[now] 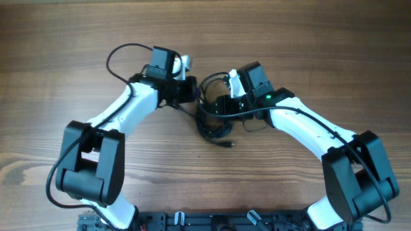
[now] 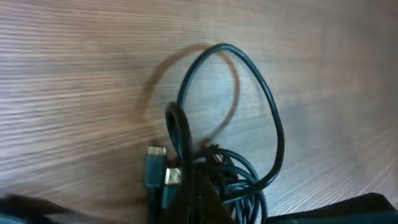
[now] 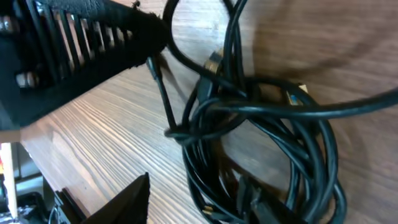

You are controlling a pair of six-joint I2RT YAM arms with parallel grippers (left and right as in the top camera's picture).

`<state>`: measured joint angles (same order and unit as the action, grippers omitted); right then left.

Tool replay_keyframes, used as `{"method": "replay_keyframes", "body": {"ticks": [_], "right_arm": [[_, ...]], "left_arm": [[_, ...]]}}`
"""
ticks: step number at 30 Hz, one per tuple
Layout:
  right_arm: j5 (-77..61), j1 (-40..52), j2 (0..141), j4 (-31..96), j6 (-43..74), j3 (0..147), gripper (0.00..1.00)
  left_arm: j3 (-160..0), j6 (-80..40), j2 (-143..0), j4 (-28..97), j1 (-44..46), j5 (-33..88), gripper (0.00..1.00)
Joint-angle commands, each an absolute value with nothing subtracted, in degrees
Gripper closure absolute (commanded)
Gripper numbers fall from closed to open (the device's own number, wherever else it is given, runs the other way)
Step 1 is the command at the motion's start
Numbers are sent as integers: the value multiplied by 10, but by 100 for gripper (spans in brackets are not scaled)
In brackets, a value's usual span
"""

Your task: Untangle cables

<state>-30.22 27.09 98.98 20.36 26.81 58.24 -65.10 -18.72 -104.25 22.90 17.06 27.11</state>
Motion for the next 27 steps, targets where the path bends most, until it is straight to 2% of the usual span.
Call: {"method": "replay_keyframes", "body": {"ticks": [1,2,3,4,5,6,8,9,10,11,12,13,15,17,18,20,21,23,25,27], "right_arm": [[-310,274,983,220,270,578,49],[-310,274,983,227,270,577,49],[-309,274,983,228,269,577,48],[-298,274,983,228,270,577,48],[-290,274,983,228,270,577,48],[-290,274,983,230,270,577,48],[-290,274,983,229,269,577,48],[-290,274,983,228,267,577,47],[-290,274,983,228,267,577,45],[-290,274,983,228,265,577,44],[-290,274,983,227,265,577,43],[-290,274,983,227,265,577,43],[-290,274,983,220,262,577,43],[-290,274,983,201,256,577,39],[-292,274,983,188,257,577,40],[-325,274,983,146,272,577,53],[-335,274,983,131,272,577,55],[-327,274,983,113,272,577,51],[-304,274,983,114,272,577,43],[-302,274,983,115,272,577,45]], "left_arm": [[-653,-176,-1053,226,198,208,96],[-653,-190,-1058,227,204,188,92],[-653,-199,-1060,227,205,184,64],[-653,-211,-1060,227,204,184,49],[-653,-215,-1060,227,204,184,49],[-653,-215,-1061,228,204,183,54],[-653,-215,-1061,227,203,172,40],[-653,-215,-1061,225,199,163,38],[-653,-215,-1061,225,191,162,40],[-653,-222,-1061,232,182,159,46],[-653,-246,-1061,253,172,139,66],[-653,-253,-1061,271,167,119,79],[-653,-277,-1061,330,159,56,83],[-653,-272,-1056,356,157,57,84],[-653,-262,-1048,356,159,62,84],[-660,-231,-1016,355,158,98,82],[-662,-232,-1001,354,158,108,78],[-664,-248,-977,360,158,111,76],[-664,-266,-974,383,159,111,85],[-662,-277,-975,409,161,111,91]]}}
